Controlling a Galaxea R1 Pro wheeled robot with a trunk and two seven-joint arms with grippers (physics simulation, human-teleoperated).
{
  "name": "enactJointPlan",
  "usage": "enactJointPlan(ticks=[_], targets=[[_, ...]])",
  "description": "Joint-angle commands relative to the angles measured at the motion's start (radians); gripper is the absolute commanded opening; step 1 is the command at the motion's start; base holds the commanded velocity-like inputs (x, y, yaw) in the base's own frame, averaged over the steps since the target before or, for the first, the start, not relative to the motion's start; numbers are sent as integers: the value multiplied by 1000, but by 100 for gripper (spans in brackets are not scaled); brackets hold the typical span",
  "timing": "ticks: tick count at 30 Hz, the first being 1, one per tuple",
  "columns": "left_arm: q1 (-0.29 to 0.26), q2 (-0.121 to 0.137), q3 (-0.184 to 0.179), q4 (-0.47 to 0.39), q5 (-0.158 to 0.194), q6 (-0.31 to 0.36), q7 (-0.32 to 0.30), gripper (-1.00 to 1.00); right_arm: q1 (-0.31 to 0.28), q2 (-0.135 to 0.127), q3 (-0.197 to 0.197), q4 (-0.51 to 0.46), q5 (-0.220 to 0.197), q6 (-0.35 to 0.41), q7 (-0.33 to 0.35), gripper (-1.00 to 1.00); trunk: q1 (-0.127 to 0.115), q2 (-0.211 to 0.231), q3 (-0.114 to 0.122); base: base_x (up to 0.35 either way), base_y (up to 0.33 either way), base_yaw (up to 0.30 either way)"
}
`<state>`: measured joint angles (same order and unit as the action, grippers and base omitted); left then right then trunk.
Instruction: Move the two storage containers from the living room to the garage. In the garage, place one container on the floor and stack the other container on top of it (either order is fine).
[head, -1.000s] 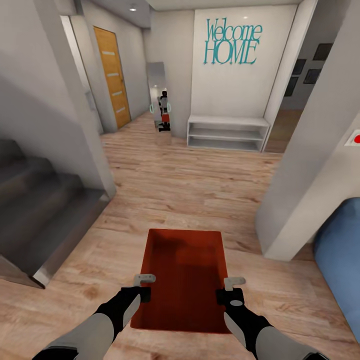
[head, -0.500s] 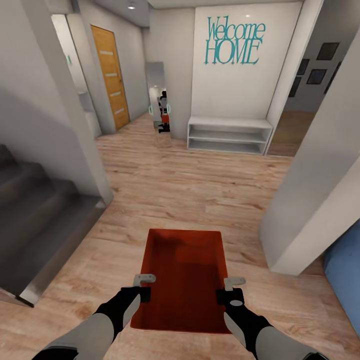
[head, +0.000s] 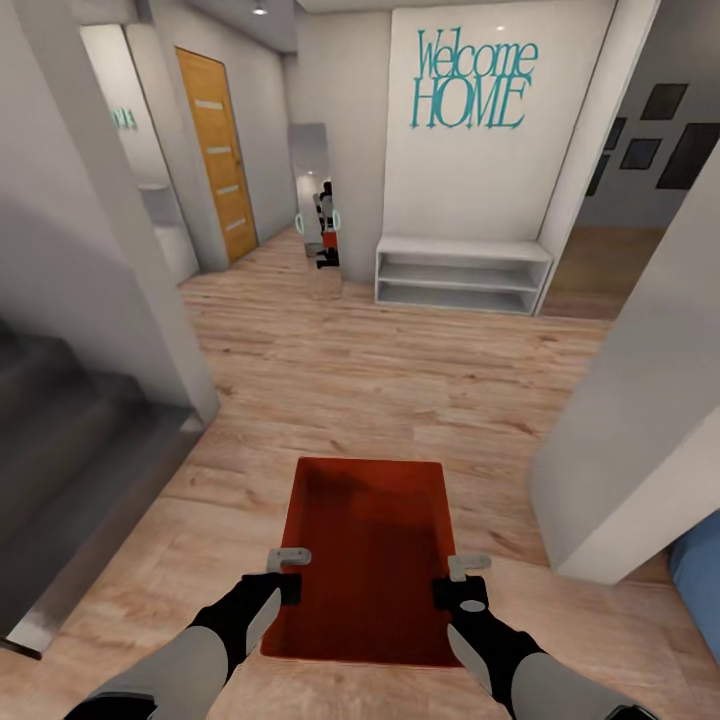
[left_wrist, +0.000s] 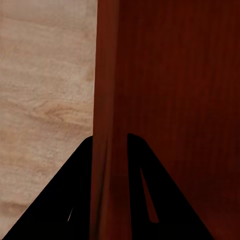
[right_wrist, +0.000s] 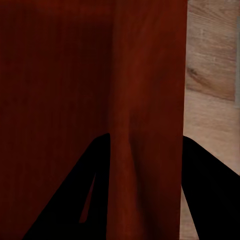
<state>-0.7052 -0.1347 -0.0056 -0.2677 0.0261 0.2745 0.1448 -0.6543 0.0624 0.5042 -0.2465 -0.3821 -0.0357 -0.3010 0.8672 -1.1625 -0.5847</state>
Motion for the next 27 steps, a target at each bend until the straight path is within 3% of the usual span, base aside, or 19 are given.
enactJointPlan(ticks=[1, 27], targets=[[-1, 3, -8, -5, -23, 8, 11, -100, -1, -1, 19, 21, -21, -4, -7, -100, 1, -1, -1, 323, 0, 0], [0, 1, -8, -6, -23, 8, 10, -100, -1, -1, 19, 21, -21, -4, -7, -100, 1, -1, -1, 323, 0, 0]])
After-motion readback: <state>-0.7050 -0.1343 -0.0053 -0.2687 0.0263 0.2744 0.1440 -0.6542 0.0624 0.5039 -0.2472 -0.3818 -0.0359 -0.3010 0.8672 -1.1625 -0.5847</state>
